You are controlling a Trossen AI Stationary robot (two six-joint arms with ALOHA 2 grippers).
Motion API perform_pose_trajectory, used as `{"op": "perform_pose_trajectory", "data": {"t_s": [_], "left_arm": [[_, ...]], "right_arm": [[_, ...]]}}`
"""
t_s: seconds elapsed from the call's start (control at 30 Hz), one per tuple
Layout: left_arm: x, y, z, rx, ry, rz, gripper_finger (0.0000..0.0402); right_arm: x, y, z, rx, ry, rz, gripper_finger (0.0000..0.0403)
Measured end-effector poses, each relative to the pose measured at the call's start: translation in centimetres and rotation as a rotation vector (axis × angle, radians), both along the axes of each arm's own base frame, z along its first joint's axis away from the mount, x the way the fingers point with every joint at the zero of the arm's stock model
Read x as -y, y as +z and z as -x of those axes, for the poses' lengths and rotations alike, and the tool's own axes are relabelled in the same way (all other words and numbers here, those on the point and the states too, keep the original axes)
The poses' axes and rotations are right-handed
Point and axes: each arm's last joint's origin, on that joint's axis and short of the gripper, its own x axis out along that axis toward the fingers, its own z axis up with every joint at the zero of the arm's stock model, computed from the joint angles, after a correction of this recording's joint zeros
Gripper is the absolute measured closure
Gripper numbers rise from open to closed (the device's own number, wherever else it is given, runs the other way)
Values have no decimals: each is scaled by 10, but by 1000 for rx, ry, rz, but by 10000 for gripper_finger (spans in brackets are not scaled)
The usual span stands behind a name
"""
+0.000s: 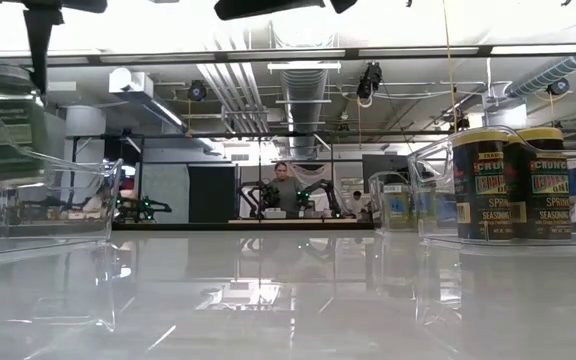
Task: Sort spices by type
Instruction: Put the green seasoning bottle into the middle left transparent bin
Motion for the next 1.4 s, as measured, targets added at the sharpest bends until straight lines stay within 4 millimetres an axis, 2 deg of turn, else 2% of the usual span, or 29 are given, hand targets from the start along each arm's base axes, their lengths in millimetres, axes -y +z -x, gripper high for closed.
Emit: {"op": "perform_pose_trajectory", "data": {"t_s": [0.4, 0.83, 1.4], "left_arm": [[29, -11, 10, -66, -141, -24, 211], [48, -31, -1, -139, -158, -68, 213], [58, -24, -1, -165, -142, 22, 212]], "right_arm": [[-12, 1, 6, 46, -11, -109, 184], [-22, 3, 10, 93, -5, -188, 184], [-29, 3, 14, 91, 10, -191, 184]]}}
